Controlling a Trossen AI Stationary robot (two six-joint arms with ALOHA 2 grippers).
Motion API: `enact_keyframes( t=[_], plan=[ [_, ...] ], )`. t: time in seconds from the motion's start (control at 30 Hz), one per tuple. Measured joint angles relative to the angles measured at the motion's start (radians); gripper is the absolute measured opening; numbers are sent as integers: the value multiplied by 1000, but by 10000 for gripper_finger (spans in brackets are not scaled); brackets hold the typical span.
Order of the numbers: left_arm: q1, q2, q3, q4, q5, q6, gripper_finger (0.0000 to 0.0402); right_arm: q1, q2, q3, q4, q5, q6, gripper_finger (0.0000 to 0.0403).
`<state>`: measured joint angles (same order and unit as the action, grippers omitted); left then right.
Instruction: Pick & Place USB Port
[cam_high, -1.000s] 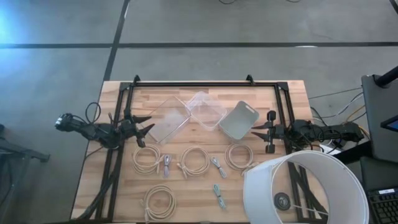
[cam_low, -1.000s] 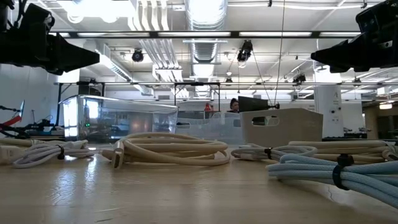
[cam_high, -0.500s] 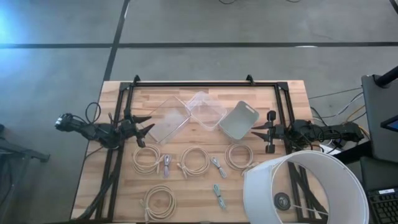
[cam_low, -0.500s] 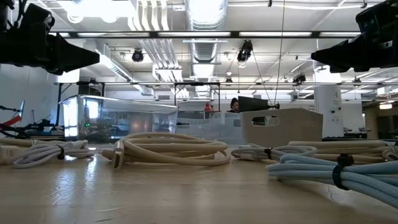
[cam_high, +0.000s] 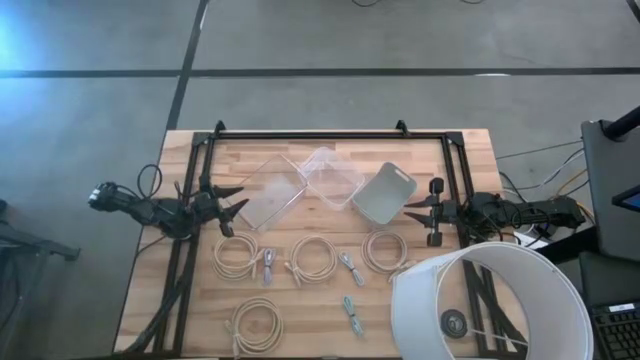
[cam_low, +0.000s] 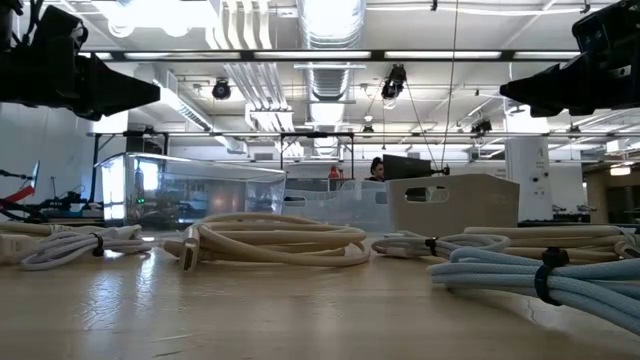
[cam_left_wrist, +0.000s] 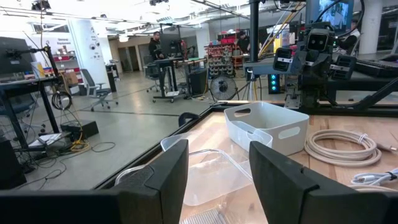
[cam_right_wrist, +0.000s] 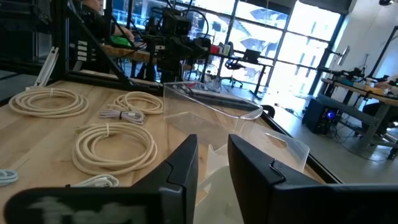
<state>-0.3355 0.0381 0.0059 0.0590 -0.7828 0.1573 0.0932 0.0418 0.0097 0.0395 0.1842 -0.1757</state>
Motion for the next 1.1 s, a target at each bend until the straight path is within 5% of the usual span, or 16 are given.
enact_keyframes(
  t=[0.53, 0.8, 1.0, 1.1],
  plan=[
    [0, 0, 0, 1, 1, -8, 175, 0, 0, 0, 0, 0, 0, 68],
    [0, 0, 0, 25, 16, -375, 175, 0, 0, 0, 1, -9, 61, 81],
    [1, 0, 0, 33, 51, -219, 175, 0, 0, 0, 1, -10, 362, 86],
    [1, 0, 0, 43, 148, -192, 175, 0, 0, 0, 7, 13, 346, 86]
  ],
)
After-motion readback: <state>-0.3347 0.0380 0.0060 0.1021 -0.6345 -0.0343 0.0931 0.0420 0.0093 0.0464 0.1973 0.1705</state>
